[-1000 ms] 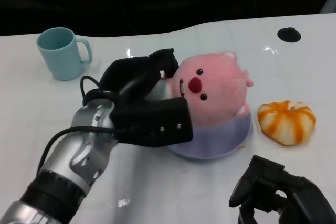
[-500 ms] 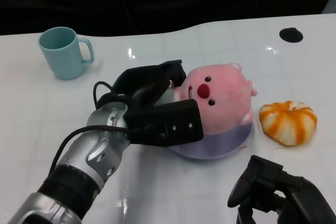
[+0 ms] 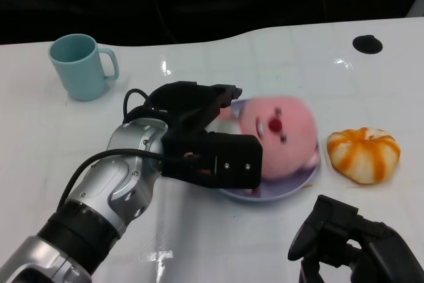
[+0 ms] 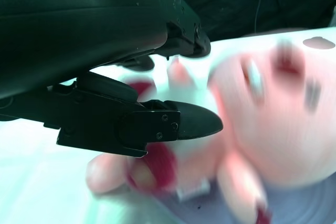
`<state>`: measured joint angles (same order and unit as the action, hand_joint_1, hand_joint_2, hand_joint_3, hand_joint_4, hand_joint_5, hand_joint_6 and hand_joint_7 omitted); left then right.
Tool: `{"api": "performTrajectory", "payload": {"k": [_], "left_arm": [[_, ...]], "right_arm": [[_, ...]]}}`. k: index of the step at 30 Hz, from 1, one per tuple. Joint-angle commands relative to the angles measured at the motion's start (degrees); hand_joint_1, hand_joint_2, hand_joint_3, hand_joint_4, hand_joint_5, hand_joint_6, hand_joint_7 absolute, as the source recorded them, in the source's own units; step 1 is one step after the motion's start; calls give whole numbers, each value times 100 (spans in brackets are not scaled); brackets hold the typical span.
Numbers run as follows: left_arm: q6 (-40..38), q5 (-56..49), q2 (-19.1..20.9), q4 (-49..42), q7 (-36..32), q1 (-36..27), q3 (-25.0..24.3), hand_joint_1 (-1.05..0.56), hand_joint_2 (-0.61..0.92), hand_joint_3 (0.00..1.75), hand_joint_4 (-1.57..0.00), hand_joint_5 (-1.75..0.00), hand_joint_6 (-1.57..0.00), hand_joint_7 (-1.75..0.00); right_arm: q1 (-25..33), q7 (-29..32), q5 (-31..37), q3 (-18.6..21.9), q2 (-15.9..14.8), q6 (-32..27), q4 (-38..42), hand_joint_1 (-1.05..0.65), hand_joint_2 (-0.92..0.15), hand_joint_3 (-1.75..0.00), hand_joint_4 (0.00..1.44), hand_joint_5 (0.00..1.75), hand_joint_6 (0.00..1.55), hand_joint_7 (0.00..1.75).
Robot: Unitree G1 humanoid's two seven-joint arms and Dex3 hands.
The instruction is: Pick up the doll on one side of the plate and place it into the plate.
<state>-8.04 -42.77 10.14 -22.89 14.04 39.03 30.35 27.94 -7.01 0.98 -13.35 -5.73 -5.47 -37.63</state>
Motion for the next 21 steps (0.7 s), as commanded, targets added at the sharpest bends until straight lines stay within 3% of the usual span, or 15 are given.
{"api": "performTrajectory", "payload": {"k": [1, 14, 21], "left_arm": [[-90, -89, 171, 262, 211, 23, 29, -96, 92, 51, 0, 0, 0, 0], [97, 99, 579, 1174, 250, -409, -244, -96, 92, 55, -3, -2, -3, -2], [414, 1130, 617, 1976, 263, -1089, -1033, -85, 92, 48, -17, -12, -14, -7]], "right_arm": [[16, 12, -41, 52, -19, 35, -39, 6, -37, -142, 68, 175, 62, 152], [7, -3, -31, 103, -42, 53, -13, 6, -36, -142, 69, 175, 63, 151], [-16, -1, -48, 92, -29, -15, -31, 7, -38, -141, 68, 175, 62, 151]]}}
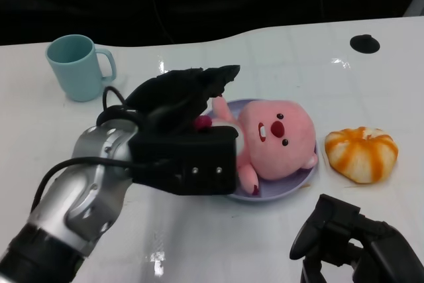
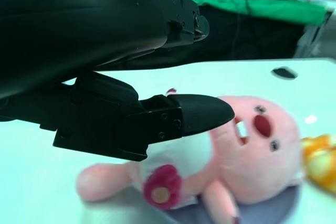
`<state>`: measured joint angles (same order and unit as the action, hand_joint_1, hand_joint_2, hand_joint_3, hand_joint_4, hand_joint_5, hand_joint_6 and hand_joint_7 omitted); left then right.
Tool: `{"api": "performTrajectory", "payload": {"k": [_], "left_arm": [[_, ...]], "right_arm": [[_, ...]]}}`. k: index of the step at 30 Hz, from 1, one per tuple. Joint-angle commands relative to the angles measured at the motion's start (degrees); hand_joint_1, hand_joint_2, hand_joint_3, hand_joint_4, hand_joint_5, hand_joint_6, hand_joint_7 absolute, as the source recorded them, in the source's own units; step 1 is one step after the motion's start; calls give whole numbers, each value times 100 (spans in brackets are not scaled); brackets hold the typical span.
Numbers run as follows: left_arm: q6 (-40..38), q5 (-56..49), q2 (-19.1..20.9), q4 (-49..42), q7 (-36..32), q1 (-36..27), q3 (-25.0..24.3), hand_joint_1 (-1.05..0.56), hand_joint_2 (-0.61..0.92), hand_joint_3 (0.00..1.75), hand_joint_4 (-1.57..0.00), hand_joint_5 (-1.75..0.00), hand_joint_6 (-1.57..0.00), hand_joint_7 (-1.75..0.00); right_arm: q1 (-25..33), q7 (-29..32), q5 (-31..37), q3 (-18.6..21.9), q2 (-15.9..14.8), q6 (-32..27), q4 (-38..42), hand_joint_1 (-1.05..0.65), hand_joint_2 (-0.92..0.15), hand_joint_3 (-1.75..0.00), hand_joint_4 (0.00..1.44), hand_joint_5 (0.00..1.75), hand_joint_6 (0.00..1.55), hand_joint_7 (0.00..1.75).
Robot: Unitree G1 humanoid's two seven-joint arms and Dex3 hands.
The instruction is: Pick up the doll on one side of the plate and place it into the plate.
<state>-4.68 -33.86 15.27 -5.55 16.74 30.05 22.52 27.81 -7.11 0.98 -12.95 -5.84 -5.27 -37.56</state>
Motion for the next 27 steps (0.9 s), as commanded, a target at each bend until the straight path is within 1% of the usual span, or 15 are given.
{"api": "performTrajectory", "payload": {"k": [1, 5, 7, 8, 9, 11, 14, 17, 18, 19, 21, 23, 24, 26, 27], "left_arm": [[122, 352, 129, 351, -12, -294, -353, -84, 92, 48, -18, -13, -15, -7], [284, 699, 177, 667, -76, -648, -682, -75, 92, 42, -28, -22, -24, -10], [373, 1019, 101, 850, -101, -884, -902, -71, 92, 37, -33, -27, -29, -11], [444, 1215, 57, 923, -93, -991, -1008, -66, 92, 33, -33, -36, -33, -10], [494, 1410, 15, 981, -70, -1079, -1099, -60, 92, 29, -27, -55, -38, -9], [615, 1799, -48, 1098, -32, -1271, -1277, -49, 92, 25, -25, -72, -48, -10], [731, 2257, -95, 1228, 10, -1540, -1475, -37, 92, 20, -27, -84, -58, -13], [777, 2771, -151, 1386, 77, -1860, -1688, -24, 89, 19, -36, -95, -72, -19], [805, 2950, -168, 1428, 107, -1964, -1754, -17, 84, 28, -44, -105, -79, -26], [842, 3126, -179, 1472, 143, -2075, -1813, -14, 73, 49, -49, -109, -80, -37], [896, 3315, -163, 1571, 178, -2272, -1881, -9, 52, 94, -59, -119, -74, -75], [894, 3394, -149, 1705, 168, -2464, -1921, -7, 45, 111, -66, -122, -72, -92], [887, 3433, -156, 1781, 159, -2576, -1945, -3, 40, 127, -72, -127, -74, -107], [731, 3636, -196, 1944, 190, -2780, -1995, 0, 35, 140, -78, -133, -75, -119], [576, 3782, -218, 2033, 217, -2891, -2018, -1, 36, 142, -80, -139, -75, -128]], "right_arm": [[-8, 0, -69, 54, -16, -36, -36, 7, -38, -141, 68, 175, 62, 151], [-18, -1, -57, 59, -23, 5, -8, 6, -38, -140, 69, 175, 62, 152], [-14, 18, -31, 51, -19, -42, -34, 6, -37, -140, 69, 175, 62, 152], [-14, 23, -26, 48, -16, -54, -40, 7, -37, -140, 68, 175, 62, 152], [-14, 26, -28, 47, -13, -68, -46, 7, -38, -140, 68, 175, 62, 152], [-16, 28, -29, 50, -12, -76, -45, 7, -38, -140, 68, 175, 62, 152], [-30, 19, -32, 48, -17, -80, -41, 7, -38, -139, 68, 175, 62, 152], [-42, 3, -52, 46, -17, -38, -8, 8, -39, -139, 68, 175, 62, 153], [-43, 5, -50, 45, -16, -40, -7, 8, -38, -139, 68, 175, 62, 153], [-43, 6, -45, 44, -18, -42, -8, 7, -38, -139, 69, 175, 62, 153], [-44, 6, -37, 44, -22, -43, -7, 7, -38, -139, 68, 175, 61, 152], [-45, 5, -36, 40, -21, -45, -3, 7, -38, -140, 68, 175, 62, 152], [-46, 4, -37, 38, -22, -45, 1, 7, -37, -140, 68, 175, 62, 152], [-46, 1, -38, 35, -25, -53, 2, 7, -37, -140, 68, 175, 61, 153], [-47, 0, -35, 33, -28, -63, -4, 7, -38, -140, 68, 175, 61, 153]]}}
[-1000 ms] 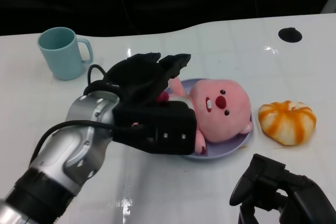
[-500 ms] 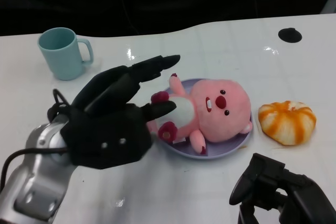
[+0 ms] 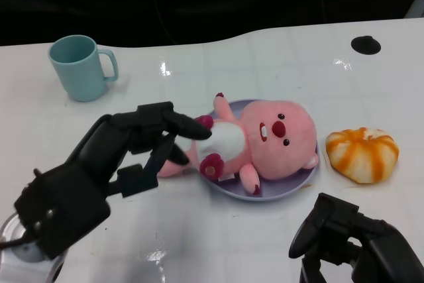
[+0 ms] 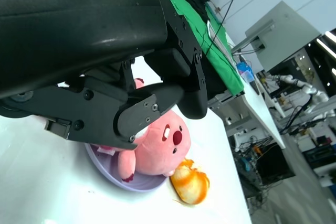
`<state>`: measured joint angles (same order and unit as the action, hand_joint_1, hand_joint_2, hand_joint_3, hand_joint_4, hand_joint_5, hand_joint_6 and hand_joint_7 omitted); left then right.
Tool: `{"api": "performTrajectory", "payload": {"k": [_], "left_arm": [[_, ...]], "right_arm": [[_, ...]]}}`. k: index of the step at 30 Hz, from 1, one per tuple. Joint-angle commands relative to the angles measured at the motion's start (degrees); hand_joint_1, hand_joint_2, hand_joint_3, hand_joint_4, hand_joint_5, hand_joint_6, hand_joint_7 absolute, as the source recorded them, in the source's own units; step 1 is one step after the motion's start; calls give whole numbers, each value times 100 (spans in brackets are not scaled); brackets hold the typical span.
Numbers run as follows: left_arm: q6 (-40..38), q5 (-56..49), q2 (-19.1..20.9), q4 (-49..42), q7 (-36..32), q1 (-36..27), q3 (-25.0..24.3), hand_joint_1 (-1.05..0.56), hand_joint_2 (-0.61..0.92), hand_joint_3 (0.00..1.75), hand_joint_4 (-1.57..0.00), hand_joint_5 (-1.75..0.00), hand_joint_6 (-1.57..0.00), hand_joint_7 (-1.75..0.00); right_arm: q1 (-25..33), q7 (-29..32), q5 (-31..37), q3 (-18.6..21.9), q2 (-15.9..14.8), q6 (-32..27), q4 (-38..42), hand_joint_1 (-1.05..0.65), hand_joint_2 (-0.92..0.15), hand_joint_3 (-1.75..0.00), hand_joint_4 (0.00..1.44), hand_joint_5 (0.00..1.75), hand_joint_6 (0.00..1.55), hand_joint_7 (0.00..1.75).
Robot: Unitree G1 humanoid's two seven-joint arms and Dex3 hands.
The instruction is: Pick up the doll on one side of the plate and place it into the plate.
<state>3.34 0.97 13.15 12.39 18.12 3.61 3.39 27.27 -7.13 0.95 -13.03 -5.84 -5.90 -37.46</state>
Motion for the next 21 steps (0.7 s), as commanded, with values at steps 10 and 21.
{"api": "performTrajectory", "payload": {"k": [10, 21], "left_arm": [[-2234, 1496, 21, 1482, -7, -1118, -387, -6, 49, 131, -78, -167, -68, -147], [-3623, 1957, 201, 2122, -82, -1491, -609, -4, 51, 135, -88, -175, -73, -166]], "right_arm": [[-8, 7, -1, 21, -40, -31, -29, 7, -38, -139, 68, 175, 61, 153], [-10, -33, -70, 88, -68, 29, 11, 6, -37, -140, 68, 174, 61, 153]]}}
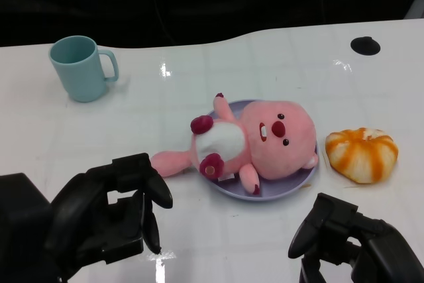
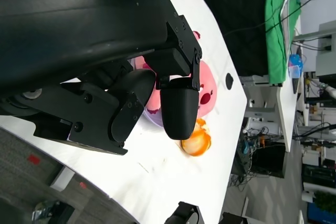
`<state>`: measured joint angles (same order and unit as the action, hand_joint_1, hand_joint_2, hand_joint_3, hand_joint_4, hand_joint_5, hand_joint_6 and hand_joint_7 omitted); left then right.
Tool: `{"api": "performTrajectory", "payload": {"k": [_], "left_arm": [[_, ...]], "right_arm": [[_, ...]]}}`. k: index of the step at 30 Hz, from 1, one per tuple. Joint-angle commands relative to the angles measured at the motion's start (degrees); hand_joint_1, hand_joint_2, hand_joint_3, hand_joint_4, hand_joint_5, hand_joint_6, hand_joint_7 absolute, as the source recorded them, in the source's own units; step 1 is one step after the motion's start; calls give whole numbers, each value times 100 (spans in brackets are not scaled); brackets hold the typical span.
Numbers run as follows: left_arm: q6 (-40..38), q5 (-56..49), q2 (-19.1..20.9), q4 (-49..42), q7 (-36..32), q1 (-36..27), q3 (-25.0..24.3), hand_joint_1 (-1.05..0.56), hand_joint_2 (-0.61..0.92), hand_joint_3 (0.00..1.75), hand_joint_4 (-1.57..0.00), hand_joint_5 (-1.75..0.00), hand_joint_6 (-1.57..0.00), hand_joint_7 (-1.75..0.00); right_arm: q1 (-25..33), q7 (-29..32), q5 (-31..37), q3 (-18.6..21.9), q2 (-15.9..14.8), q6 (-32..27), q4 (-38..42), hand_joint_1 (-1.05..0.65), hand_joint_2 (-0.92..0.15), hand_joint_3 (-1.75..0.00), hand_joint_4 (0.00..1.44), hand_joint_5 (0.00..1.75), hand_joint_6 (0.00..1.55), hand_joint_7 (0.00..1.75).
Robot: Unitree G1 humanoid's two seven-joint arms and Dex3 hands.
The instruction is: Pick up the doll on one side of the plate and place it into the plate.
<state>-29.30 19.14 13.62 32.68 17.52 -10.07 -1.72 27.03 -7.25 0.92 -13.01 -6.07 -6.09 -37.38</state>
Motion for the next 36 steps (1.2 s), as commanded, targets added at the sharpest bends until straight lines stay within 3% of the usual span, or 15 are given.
{"api": "performTrajectory", "payload": {"k": [1, 16, 36], "left_arm": [[-413, 168, 167, 83, -3, -148, -98, -3, 50, 137, -89, -175, -74, -168], [-128, 578, 107, -697, 403, -127, -319, -6, 44, 140, -91, -175, -73, -172], [-73, 548, 151, -709, 482, -192, -90, -5, 43, 143, -91, -175, -75, -171]], "right_arm": [[16, -26, -79, 99, -48, 47, 2, 6, -37, -140, 68, 174, 61, 152], [72, 40, -30, 88, -1, 272, 99, 12, -38, -142, 69, 175, 63, 153], [103, 106, -115, 294, 84, 801, 349, 8, -42, -136, 67, 175, 60, 152]]}}
